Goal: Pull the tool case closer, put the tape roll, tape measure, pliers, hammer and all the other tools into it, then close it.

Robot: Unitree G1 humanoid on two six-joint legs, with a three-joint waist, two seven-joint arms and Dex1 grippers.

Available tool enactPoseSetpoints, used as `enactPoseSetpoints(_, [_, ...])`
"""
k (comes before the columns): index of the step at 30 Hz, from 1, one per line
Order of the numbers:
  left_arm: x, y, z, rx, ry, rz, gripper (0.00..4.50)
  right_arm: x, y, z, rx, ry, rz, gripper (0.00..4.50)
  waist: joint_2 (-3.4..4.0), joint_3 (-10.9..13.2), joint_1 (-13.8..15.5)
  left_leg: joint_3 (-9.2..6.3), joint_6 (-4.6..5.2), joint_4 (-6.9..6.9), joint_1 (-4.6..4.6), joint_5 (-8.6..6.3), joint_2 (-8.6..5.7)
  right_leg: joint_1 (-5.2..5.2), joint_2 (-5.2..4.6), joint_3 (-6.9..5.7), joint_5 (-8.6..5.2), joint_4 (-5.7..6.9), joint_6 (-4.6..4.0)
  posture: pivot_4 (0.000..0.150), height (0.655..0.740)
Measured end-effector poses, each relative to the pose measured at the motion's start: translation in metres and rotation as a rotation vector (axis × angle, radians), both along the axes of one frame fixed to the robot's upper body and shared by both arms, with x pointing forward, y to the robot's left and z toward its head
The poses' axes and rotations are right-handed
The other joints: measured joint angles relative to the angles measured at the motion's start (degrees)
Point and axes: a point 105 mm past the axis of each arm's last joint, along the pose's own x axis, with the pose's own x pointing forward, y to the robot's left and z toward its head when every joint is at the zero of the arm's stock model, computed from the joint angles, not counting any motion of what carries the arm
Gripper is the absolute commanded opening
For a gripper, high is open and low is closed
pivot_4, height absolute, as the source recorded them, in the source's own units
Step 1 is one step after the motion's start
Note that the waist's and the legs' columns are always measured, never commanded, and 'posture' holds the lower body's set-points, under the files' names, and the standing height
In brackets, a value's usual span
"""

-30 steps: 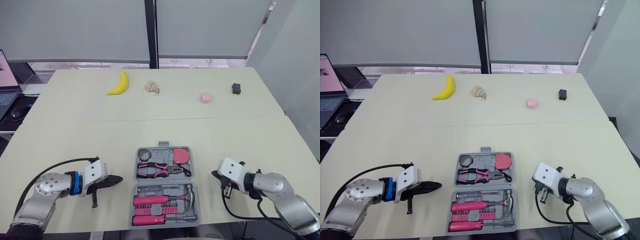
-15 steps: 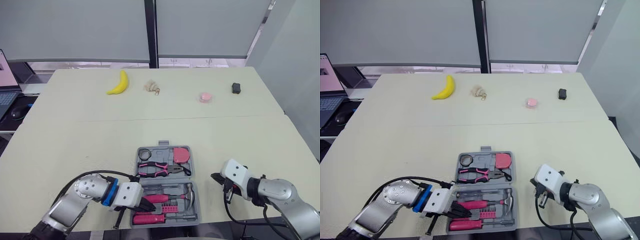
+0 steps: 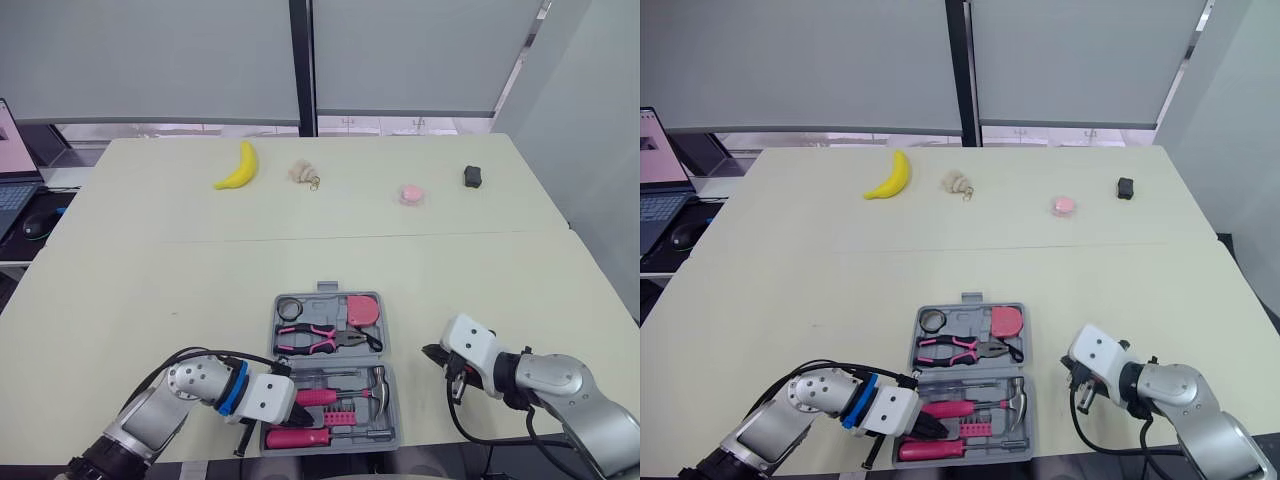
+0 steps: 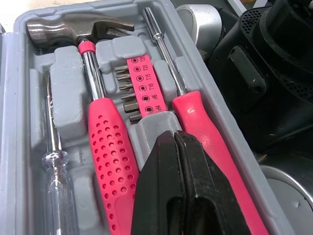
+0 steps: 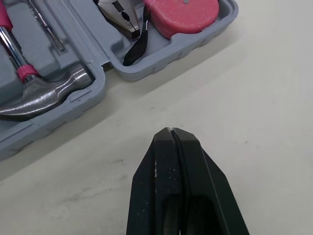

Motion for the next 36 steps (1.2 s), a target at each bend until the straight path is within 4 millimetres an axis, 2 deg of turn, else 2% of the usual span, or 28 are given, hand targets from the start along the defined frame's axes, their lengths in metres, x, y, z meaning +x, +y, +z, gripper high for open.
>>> enactPoseSetpoints(3, [0.001, -0.001, -0.001, 0.000, -0.005, 0.000, 0.00, 0.004, 0.000, 0.006, 0.054, 0.061, -0.048, 0.58, 0.02, 0.0, 0.0, 0.02, 0.00, 0.00, 0.01, 0.00, 0.00, 0.02, 0.00, 0.02, 0.01, 0.00, 0.02, 0.150, 0.7274])
enactPoseSetpoints(10, [0.001, -0.003, -0.001, 0.007, -0.011, -0.015, 0.00, 0.031, 0.006, 0.038, 0.245, 0.203, -0.153, 2.48, 0.07, 0.0, -0.1, -0.01, 0.01, 0.00, 0.05, 0.01, 0.00, 0.05, 0.00, 0.01, 0.04, 0.00, 0.02, 0.150, 0.7274])
enactPoseSetpoints(13, [0.001, -0.004, -0.002, 0.009, -0.010, -0.020, 0.00, 0.034, 0.009, 0.037, 0.277, 0.287, -0.174, 3.33, 0.12, -0.1, 0.0, -0.03, 0.01, -0.04, -0.01, 0.00, -0.01, 0.01, 0.00, 0.00, 0.03, -0.01, -0.06, 0.150, 0.7274])
enactPoseSetpoints(16, [0.001, -0.002, -0.003, 0.017, -0.014, -0.027, 0.00, 0.050, 0.016, 0.032, 0.332, 0.370, -0.237, 4.32, 0.20, -0.1, -0.1, 0.00, 0.02, -0.04, 0.00, 0.00, -0.02, -0.01, 0.00, 0.03, 0.16, -0.01, -0.27, 0.150, 0.7274])
enactPoseSetpoints(17, [0.002, -0.002, -0.003, 0.017, -0.014, -0.026, 0.00, 0.053, 0.018, 0.029, 0.343, 0.395, -0.256, 4.48, 0.22, -0.1, -0.1, -0.01, 0.02, -0.04, 0.01, 0.00, -0.01, 0.00, 0.00, 0.02, 0.16, -0.01, -0.26, 0.150, 0.7274])
enactPoseSetpoints(26, [0.002, -0.003, -0.004, 0.018, -0.015, -0.038, 0.00, 0.073, 0.039, -0.002, 0.402, 0.548, -0.369, 4.48, 0.39, -0.2, -0.1, 0.00, 0.02, -0.05, -0.01, 0.00, -0.01, -0.02, 0.02, 0.01, 0.14, -0.01, -0.24, 0.150, 0.7274])
enactPoseSetpoints(33, [0.002, -0.001, -0.006, 0.022, -0.018, -0.046, 0.00, 0.088, 0.065, -0.011, 0.481, 0.615, -0.368, 4.48, 0.60, -0.5, -0.2, 0.07, 0.03, -0.04, 0.09, 0.01, 0.01, 0.00, 0.04, 0.01, 0.11, 0.01, -0.10, 0.150, 0.7274])
enactPoseSetpoints(36, [0.002, 0.000, -0.007, 0.024, -0.020, -0.053, 0.00, 0.092, 0.071, -0.012, 0.496, 0.632, -0.348, 4.48, 0.65, -0.7, -0.3, 0.10, 0.03, -0.06, 0.14, 0.01, 0.04, 0.02, 0.07, 0.02, 0.07, 0.01, -0.02, 0.150, 0.7274])
